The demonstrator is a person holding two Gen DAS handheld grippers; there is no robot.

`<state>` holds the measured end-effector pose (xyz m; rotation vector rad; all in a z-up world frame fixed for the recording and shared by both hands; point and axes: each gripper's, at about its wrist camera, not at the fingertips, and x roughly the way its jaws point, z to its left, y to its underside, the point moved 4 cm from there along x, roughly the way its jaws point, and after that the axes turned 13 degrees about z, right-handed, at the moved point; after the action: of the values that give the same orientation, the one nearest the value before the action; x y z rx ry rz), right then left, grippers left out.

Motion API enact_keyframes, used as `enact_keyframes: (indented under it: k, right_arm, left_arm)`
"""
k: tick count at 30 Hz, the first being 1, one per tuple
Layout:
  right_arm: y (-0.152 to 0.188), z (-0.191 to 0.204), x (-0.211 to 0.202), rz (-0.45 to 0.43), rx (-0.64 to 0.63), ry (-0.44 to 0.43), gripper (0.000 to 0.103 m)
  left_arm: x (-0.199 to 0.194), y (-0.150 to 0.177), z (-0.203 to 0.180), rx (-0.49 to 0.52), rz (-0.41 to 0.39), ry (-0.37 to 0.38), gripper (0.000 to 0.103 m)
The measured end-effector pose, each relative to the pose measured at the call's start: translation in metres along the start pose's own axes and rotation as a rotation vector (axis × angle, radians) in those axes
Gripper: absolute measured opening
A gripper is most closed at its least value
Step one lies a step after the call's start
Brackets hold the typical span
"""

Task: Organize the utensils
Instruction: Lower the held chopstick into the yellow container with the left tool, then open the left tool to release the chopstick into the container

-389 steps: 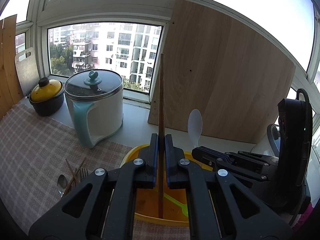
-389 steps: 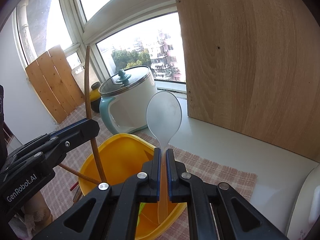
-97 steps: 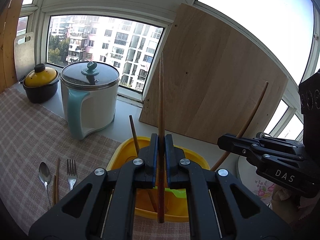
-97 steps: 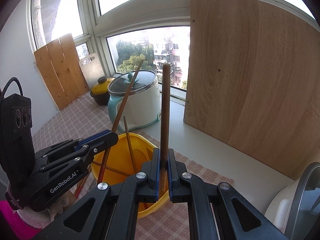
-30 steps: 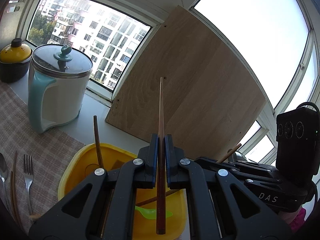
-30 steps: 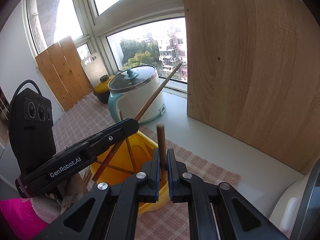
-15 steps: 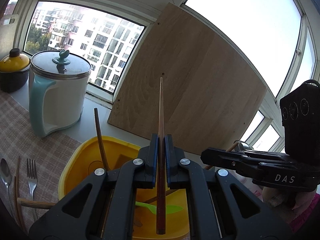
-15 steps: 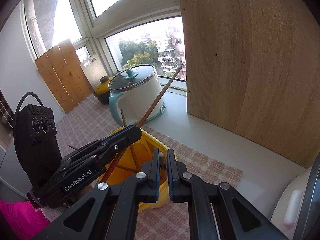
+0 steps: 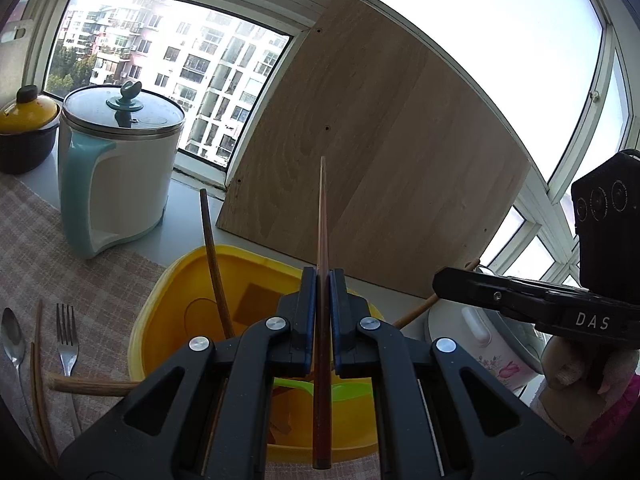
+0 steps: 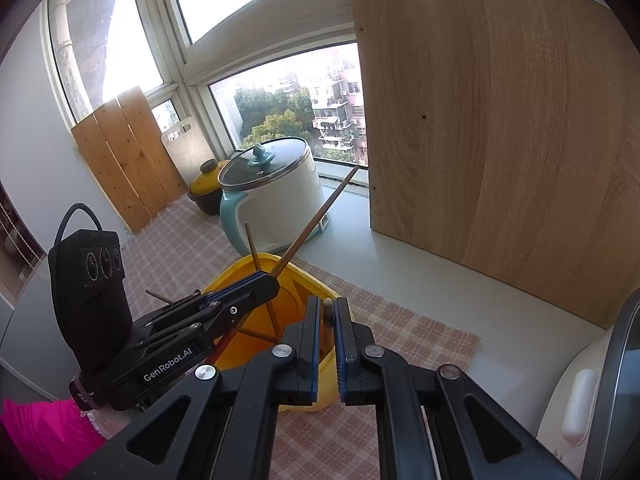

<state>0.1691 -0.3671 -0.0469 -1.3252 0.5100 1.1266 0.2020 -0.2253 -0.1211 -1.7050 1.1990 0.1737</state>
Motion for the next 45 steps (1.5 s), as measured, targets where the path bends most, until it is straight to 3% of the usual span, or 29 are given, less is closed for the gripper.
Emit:
enact_keyframes:
  k: [5, 9, 12, 25, 34, 40, 45]
  right_arm:
    - [0.001, -0.002, 0.000, -0.002, 0.010, -0.009, 0.004]
    - [0.001, -0.003, 0.000, 0.000, 0.013, -0.013, 0.006]
    - [0.001, -0.003, -0.001, -0.003, 0.011, -0.013, 0.006]
    - [0.004, -0.013, -0.001, -0.002, 0.032, -0.013, 0.006]
    - [0.001, -0.012, -0.001, -0.008, 0.038, -0.017, 0.006]
    - [0.001, -0.011, 0.000, -0.004, 0.037, -0.021, 0.006]
    - [0.003, -0.008, -0.003, -0.005, 0.033, -0.014, 0.011]
  left_arm:
    - [-0.004, 0.003, 0.001, 0.000, 0.025, 0.004, 0.004]
    - [-0.006, -0.003, 0.006, -0.068, 0.007, 0.042, 0.004]
    - [-0.001, -0.009, 0.008, -0.089, 0.002, 0.024, 0.004]
    - [0.025, -0.009, -0.004, 0.024, 0.023, -0.134, 0.004]
    - [0.032, -0.001, -0.002, 0.061, 0.116, -0.178, 0.004]
    - [0.020, -0.001, -0.004, 0.056, 0.124, -0.159, 0.005]
    - [0.004, 0.001, -0.010, 0.088, 0.116, -0.163, 0.011]
